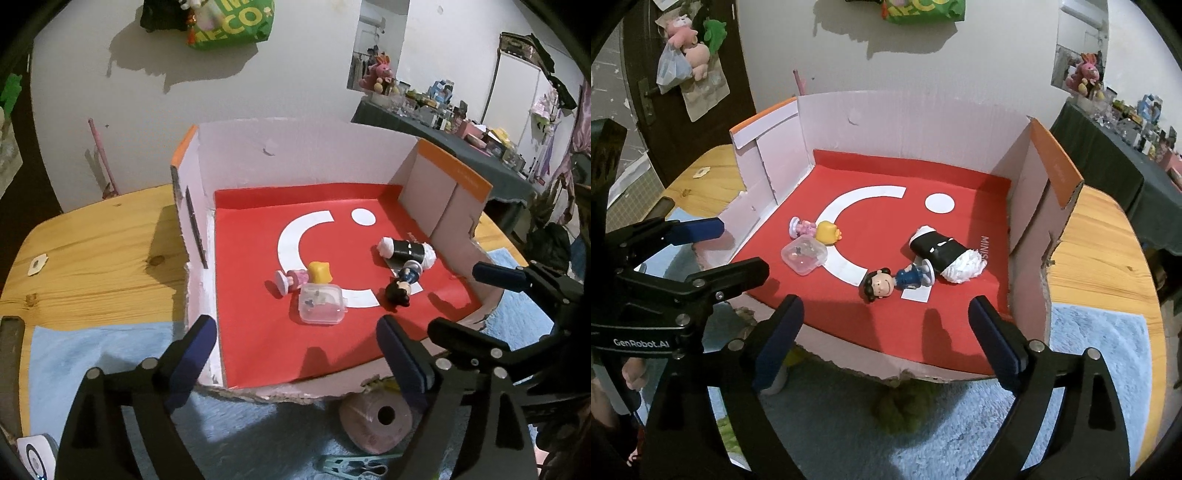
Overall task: Organize objects
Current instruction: 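Withdraw both tools from the box back over the blue rug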
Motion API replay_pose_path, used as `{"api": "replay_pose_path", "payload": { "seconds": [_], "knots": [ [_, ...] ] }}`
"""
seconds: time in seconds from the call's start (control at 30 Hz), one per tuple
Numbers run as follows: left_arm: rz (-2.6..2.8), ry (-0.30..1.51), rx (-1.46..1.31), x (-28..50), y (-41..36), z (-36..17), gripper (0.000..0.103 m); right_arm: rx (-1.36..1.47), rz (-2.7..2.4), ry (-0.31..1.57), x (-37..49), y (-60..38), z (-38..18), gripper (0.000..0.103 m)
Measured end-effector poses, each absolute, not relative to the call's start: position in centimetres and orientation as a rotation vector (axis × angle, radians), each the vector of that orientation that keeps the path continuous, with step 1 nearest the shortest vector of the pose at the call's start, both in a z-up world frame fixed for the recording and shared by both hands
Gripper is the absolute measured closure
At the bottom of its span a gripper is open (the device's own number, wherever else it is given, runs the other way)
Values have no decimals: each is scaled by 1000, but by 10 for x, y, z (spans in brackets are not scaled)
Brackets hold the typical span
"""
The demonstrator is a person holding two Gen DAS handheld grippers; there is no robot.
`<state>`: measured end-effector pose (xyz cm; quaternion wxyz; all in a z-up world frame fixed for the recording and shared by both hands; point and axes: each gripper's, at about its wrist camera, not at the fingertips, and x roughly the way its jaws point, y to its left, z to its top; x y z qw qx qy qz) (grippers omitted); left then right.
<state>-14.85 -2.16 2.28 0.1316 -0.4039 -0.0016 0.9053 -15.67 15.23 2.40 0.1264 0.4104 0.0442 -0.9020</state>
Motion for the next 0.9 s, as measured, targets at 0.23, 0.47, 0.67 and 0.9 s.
{"api": "replay_pose_path", "payload": {
  "seconds": [0.23, 0.47, 0.67, 0.9],
  "knots": [
    [2643, 4, -1162, -145, -23, 26, 5, 1175, -2637, 146, -150, 150, 29, 6],
    [2668, 15, -1154, -138, -26, 28, 0, 1157, -2649, 149, -142, 150, 34, 5],
    [2677, 21, -1155, -133, -27, 30, 0, 1146, -2654, 143, -137, 151, 37, 4],
    [2677, 18, -1154, -131, -28, 31, 0, 1130, -2662, 138, -129, 152, 42, 3]
  ]
}}
